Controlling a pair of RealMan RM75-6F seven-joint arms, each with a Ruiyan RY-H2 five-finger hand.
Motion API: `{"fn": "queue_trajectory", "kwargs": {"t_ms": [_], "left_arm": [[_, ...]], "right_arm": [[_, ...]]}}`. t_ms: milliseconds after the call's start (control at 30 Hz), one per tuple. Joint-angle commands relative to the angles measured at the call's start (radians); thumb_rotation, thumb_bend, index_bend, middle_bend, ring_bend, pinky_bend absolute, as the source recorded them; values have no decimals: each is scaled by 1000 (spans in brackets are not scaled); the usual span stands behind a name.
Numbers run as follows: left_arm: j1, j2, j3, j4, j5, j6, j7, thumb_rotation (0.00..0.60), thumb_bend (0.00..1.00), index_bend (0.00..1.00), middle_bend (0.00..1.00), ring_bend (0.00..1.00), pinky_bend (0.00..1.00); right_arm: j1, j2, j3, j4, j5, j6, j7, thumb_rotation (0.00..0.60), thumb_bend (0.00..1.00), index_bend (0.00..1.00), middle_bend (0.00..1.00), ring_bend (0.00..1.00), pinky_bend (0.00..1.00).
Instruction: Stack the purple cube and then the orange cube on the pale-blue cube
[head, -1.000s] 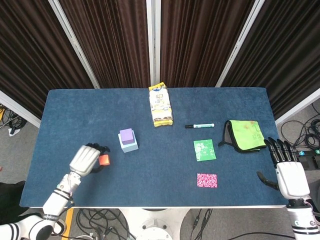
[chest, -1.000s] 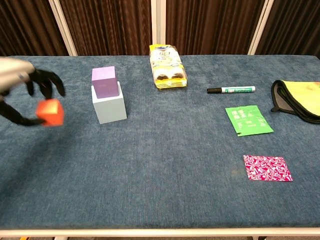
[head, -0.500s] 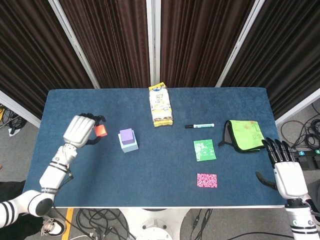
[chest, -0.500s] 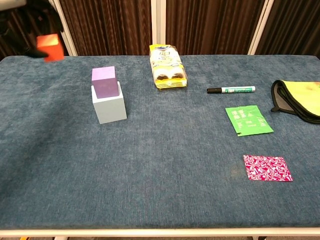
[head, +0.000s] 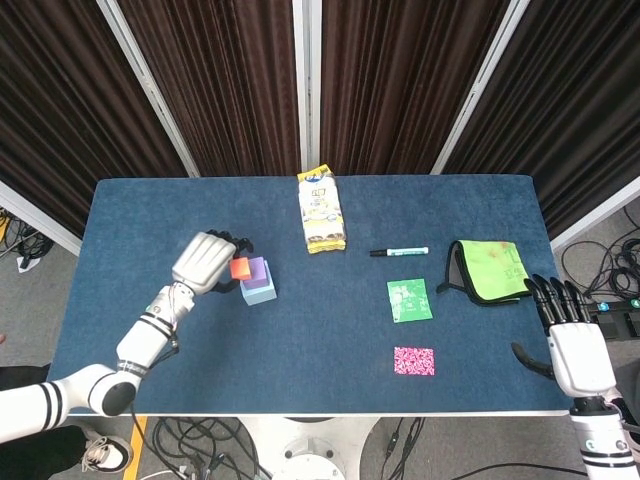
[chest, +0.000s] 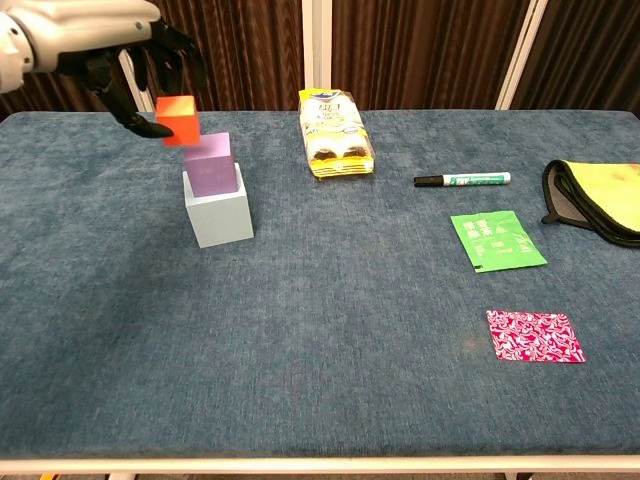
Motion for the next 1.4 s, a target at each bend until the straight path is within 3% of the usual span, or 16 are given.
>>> {"fn": "queue_trajectory", "kwargs": {"t_ms": [33,567,1400], "left_arm": [[-13,-14,-1,9,-4,-2,-8,600,301,412,613,400,417],[-62,-50,-4,57,-79,-10,-24,600,300,413,613,400,417],[-78,-80,24,96,-95,2,-48,600,301,412,604,399,417]], "right_arm": [[0,0,0,0,-1,1,0,600,133,23,61,0,0],[3,0,4,-2,13,-7,-5,600,134,23,61,0,0],[1,3,3,-2,12,-4,-3,600,133,23,61,0,0]]}}
